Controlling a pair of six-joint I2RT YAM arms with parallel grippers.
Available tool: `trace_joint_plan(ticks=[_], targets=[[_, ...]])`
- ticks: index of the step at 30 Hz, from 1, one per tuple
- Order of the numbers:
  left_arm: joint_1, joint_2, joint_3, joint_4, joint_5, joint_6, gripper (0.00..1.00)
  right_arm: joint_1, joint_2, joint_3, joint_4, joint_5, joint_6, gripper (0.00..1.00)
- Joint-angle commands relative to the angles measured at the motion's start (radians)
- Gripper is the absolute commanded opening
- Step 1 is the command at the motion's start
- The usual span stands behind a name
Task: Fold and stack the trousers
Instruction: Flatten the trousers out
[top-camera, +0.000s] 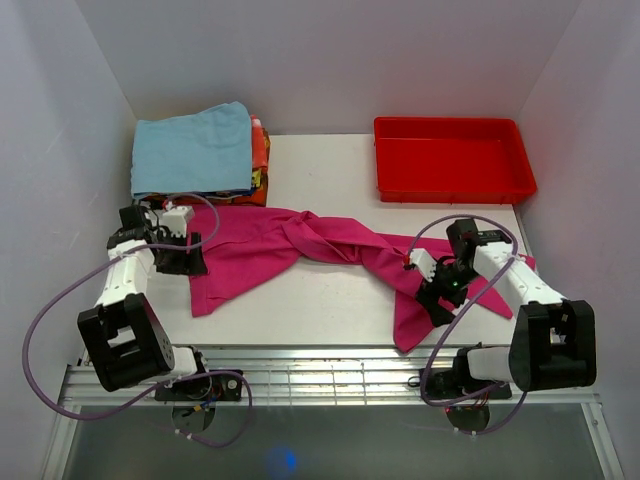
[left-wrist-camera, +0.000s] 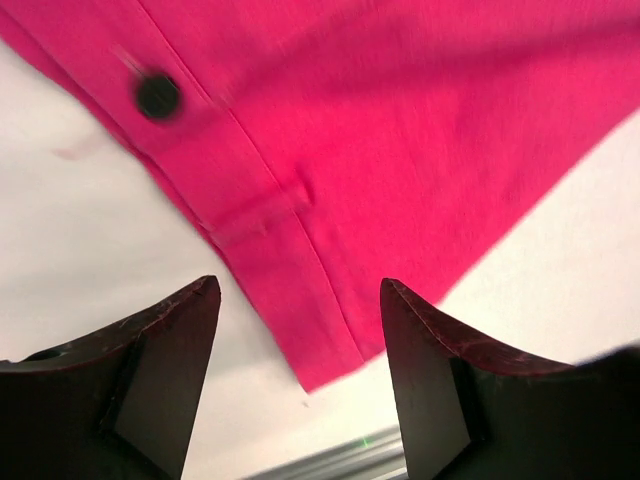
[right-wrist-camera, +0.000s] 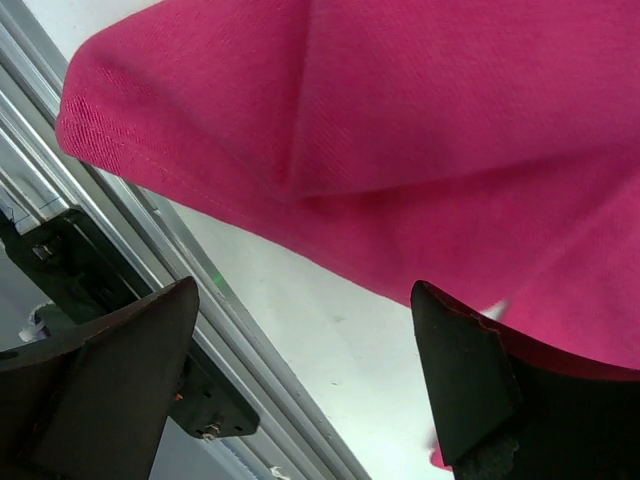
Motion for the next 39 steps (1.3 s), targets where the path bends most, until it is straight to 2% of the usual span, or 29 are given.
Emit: trace_joint_plan(ticks=[1,6,13,17,20,21,23,24,25,26,28,29,31,32,33,36,39], targets=[[-0.003,-0.064,-0.097,-0.057,0.026,0.081,0.76,0.063,-0.040,-0.058,0.088,0.043,0.083,0.91],[-0.003,-0.081,-0.166,-0.004,-0.020,0.076,0.76,0.212,-0.057,-0.069,0.145,0.020,0.224,0.91],[-0.007,-0.044,-0.162,0.010,-0.032,0.113,0.77,0.427,0.032,-0.108,0.258,0.169,0.297,0.95],[-0.007,-0.016,-0.169,0.041,-0.064,0.166,0.77,0.537,0.053,-0.229,0.402,0.299,0.287,0.93],[-0.021,0.022,-0.171,0.059,-0.066,0.176,0.75,0.565,0.087,-0.287,0.471,0.356,0.288,0.76],[-0.029,0.036,-0.172,0.056,-0.078,0.179,0.74,0.565,0.089,-0.296,0.476,0.362,0.290,0.63],[-0.058,0.071,-0.204,0.064,-0.113,0.186,0.73,0.564,0.061,-0.300,0.490,0.372,0.290,0.49],[-0.061,0.085,-0.217,0.076,-0.152,0.196,0.73,0.565,0.044,-0.296,0.488,0.373,0.288,0.34],[-0.064,0.102,-0.241,0.094,-0.169,0.208,0.71,0.564,0.009,-0.290,0.479,0.376,0.288,0.16],[-0.064,0.112,-0.252,0.102,-0.186,0.211,0.69,0.564,-0.012,-0.283,0.471,0.382,0.288,0.08],[-0.064,0.132,-0.266,0.108,-0.227,0.223,0.57,0.561,-0.063,-0.249,0.456,0.408,0.282,0.08],[-0.064,0.149,-0.275,0.110,-0.239,0.231,0.42,0.547,-0.124,-0.234,0.438,0.415,0.262,0.08],[-0.062,0.152,-0.281,0.116,-0.284,0.258,0.25,0.516,-0.211,-0.183,0.419,0.436,0.236,0.08],[-0.061,0.145,-0.283,0.124,-0.305,0.269,0.15,0.463,-0.238,-0.163,0.409,0.438,0.213,0.08],[-0.056,0.140,-0.280,0.133,-0.322,0.284,0.00,0.429,-0.267,-0.146,0.401,0.430,0.158,0.08],[-0.030,0.125,-0.220,0.113,-0.350,0.346,0.00,0.245,-0.324,-0.056,0.395,0.384,0.025,0.08],[-0.010,0.113,-0.153,0.090,-0.361,0.404,0.00,0.026,-0.293,0.077,0.390,0.273,-0.070,0.08]])
